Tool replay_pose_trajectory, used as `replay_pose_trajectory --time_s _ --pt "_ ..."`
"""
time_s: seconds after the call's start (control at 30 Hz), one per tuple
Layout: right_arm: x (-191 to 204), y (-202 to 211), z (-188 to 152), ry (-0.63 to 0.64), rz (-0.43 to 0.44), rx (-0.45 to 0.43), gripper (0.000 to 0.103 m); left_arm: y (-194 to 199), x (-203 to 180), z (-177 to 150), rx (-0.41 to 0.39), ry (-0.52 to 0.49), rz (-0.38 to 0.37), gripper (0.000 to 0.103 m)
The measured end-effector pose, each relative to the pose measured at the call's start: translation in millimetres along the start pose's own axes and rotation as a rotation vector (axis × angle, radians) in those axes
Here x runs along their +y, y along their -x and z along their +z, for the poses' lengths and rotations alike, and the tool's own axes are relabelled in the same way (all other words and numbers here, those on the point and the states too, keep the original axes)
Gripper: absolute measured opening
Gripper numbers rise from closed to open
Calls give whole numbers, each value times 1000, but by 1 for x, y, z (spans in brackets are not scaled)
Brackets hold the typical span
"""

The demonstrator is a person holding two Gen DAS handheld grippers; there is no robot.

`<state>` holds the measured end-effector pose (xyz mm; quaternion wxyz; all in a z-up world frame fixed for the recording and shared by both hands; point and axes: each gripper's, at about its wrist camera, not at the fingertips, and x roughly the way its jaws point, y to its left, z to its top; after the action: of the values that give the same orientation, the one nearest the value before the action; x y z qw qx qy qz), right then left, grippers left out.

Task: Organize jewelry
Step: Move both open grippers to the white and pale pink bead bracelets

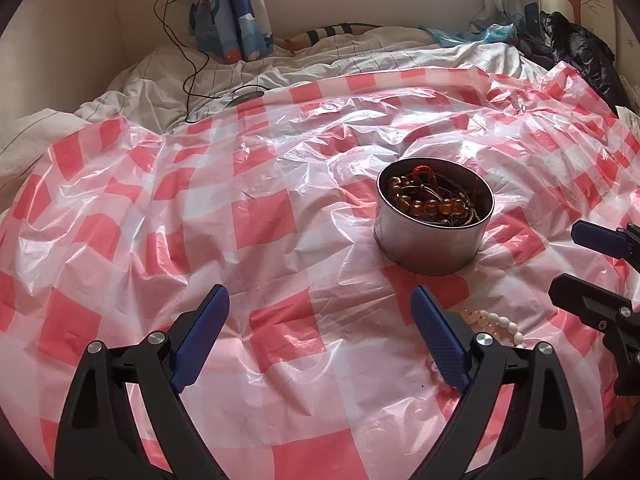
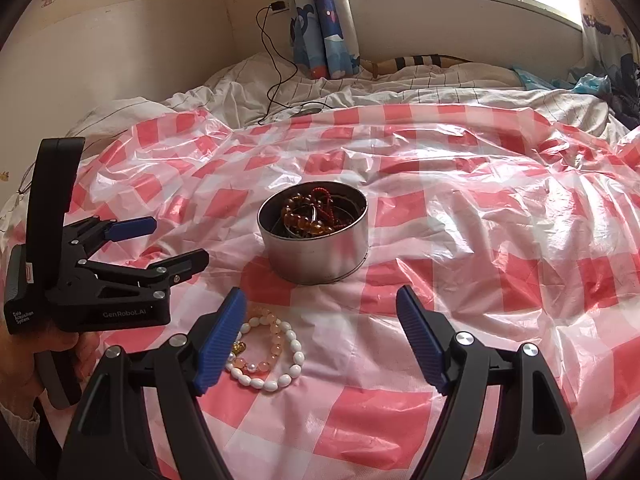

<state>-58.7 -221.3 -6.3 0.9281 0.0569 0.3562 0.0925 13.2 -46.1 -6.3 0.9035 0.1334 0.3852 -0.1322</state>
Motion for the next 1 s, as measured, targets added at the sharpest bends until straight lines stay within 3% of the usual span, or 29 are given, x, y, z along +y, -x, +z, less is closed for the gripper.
replay_pose_trajectory --time_s 0.8,0.87,1.0 --pt "7 -4 -3 32 10 33 75 3 -11 3 -17 -42 -2 91" --pt "8 -5 -4 45 0 41 75 3 -10 2 -12 -42 -27 91" --pt "6 -9 -5 74 -20 78 75 4 -1 0 12 -2 -170 91"
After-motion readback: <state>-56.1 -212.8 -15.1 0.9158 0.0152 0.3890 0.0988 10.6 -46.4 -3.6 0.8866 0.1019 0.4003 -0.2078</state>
